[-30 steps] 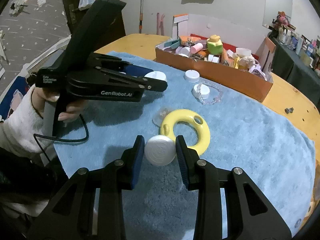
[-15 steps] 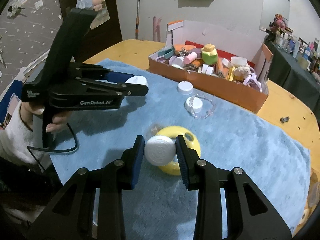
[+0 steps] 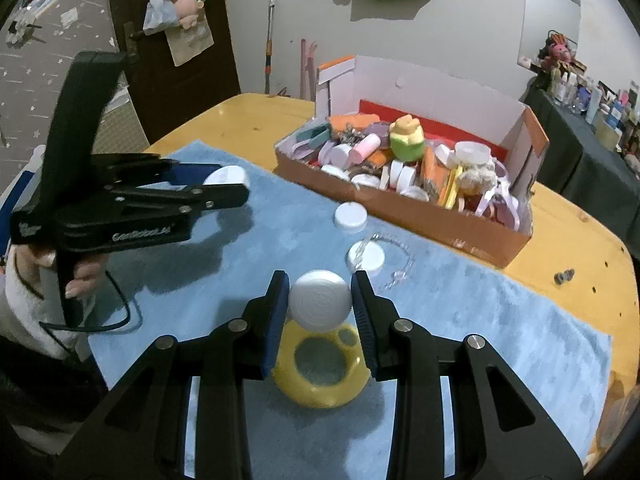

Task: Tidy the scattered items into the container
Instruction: 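Carry both white caps up over the box with both tools, then lower both white caps into the box and open both tools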

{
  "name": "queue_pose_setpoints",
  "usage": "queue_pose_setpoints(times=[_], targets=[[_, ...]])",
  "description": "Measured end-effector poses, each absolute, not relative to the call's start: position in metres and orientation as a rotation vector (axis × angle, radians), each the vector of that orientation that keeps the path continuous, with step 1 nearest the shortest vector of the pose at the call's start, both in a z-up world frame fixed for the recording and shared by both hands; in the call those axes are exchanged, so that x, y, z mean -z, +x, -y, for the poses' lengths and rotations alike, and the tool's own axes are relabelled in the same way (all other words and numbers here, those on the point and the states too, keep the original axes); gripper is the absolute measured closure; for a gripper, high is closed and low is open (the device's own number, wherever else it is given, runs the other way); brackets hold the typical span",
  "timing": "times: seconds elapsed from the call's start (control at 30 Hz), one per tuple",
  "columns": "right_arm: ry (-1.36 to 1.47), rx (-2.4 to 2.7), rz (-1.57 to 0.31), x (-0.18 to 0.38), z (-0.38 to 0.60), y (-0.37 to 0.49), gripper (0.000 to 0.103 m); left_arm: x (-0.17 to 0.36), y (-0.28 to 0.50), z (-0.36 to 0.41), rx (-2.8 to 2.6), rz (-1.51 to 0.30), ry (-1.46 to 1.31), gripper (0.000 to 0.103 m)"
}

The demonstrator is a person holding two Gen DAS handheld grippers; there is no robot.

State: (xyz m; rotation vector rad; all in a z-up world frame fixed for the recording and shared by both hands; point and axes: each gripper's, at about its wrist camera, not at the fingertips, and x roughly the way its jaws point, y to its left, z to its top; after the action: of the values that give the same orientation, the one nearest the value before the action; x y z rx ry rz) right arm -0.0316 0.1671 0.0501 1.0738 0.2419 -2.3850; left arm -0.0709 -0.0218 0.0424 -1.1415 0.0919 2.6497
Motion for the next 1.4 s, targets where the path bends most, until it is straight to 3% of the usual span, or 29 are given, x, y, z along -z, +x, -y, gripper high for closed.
queue_pose_setpoints(times=[0.7,1.4], targets=[[1.082,2.461,-0.233,-0.062,-0.176,-0.11,0.072,-0.065,-0.095,0.02,-2.799,-0.13,-1.11,0.061],[1.123,2.514,-0.23,-0.058,-0.198,-0.164,0.072,-0.065,-0.17,-0.014,-2.726,-0.208,-1.083,0.061]])
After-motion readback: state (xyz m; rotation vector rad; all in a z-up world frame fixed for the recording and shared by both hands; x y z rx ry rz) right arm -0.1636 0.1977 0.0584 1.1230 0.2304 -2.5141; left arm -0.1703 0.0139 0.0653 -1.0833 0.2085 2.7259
